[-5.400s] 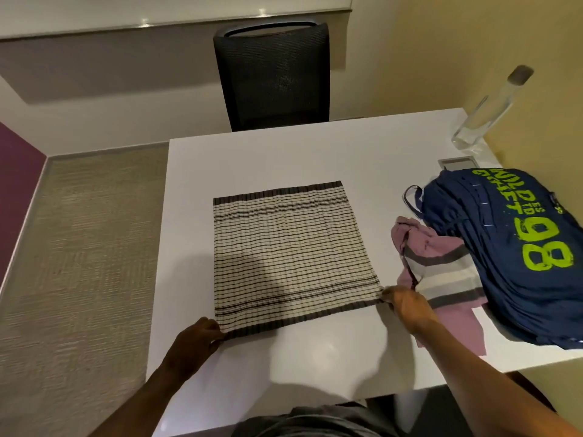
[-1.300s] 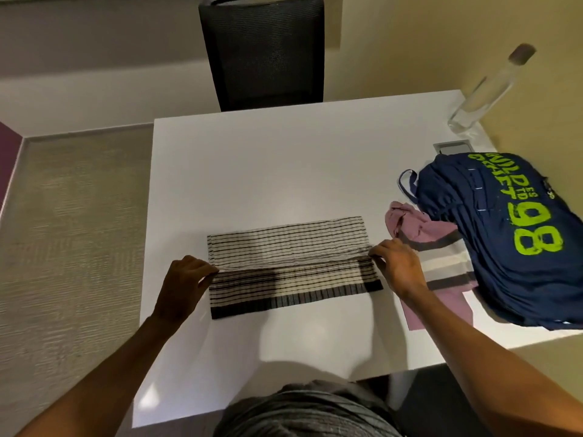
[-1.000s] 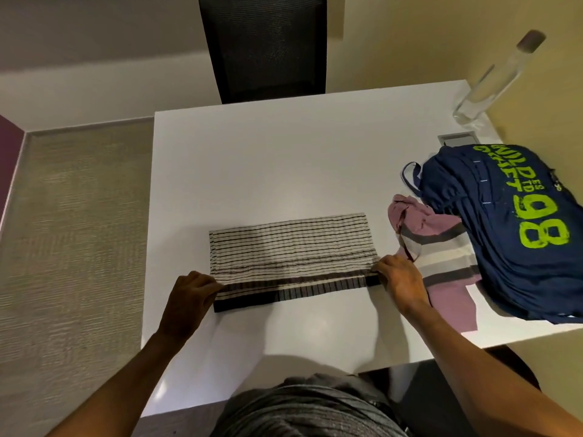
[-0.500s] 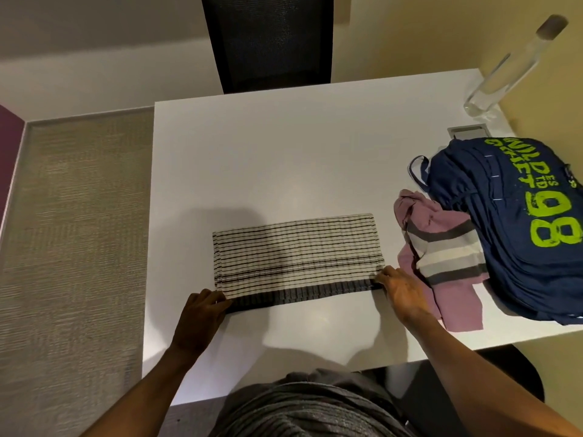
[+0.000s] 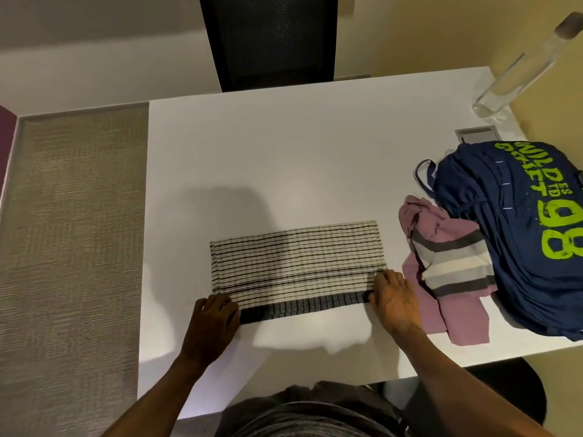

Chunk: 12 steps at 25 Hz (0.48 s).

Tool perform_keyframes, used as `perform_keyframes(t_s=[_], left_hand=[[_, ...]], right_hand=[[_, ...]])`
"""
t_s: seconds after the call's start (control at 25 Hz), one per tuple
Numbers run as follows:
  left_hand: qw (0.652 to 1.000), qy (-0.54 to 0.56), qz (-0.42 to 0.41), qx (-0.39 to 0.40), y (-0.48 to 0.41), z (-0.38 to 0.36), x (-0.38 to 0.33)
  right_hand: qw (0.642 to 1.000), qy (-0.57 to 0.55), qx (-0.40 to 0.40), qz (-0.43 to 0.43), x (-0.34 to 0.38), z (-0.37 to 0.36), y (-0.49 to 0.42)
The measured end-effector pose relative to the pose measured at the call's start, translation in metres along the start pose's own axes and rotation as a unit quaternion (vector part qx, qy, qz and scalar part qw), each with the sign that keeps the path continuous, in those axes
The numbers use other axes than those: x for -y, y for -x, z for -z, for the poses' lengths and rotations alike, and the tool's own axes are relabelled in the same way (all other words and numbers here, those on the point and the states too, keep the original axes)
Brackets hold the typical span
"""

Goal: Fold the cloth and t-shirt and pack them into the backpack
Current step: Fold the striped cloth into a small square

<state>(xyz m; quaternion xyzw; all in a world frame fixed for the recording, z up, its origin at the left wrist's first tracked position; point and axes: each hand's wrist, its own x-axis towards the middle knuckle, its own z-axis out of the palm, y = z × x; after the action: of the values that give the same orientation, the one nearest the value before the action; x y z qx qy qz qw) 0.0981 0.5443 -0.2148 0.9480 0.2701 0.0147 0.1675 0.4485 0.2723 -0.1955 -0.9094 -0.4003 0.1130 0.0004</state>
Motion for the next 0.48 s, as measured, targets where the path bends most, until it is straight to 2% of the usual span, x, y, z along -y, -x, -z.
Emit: perform_keyframes(t_s=[0.2, 0.36, 0.48], left_hand=[[0.997, 0.056, 0.017, -0.043, -0.075, -0.008, -0.05], [0.995, 0.093, 0.043, 0.002, -0.137, -0.024, -0.087], [0.991, 0.111, 0.068, 0.023, -0.16, -0.047, -0.085]], right_hand=[[0.994, -0.077, -0.04, 0.066, 0.085, 0.001, -0.052], [0.984, -0.136, -0.004, 0.117, 0.148, -0.016, -0.088], [0.982, -0.116, 0.025, 0.148, 0.167, -0.031, -0.107]])
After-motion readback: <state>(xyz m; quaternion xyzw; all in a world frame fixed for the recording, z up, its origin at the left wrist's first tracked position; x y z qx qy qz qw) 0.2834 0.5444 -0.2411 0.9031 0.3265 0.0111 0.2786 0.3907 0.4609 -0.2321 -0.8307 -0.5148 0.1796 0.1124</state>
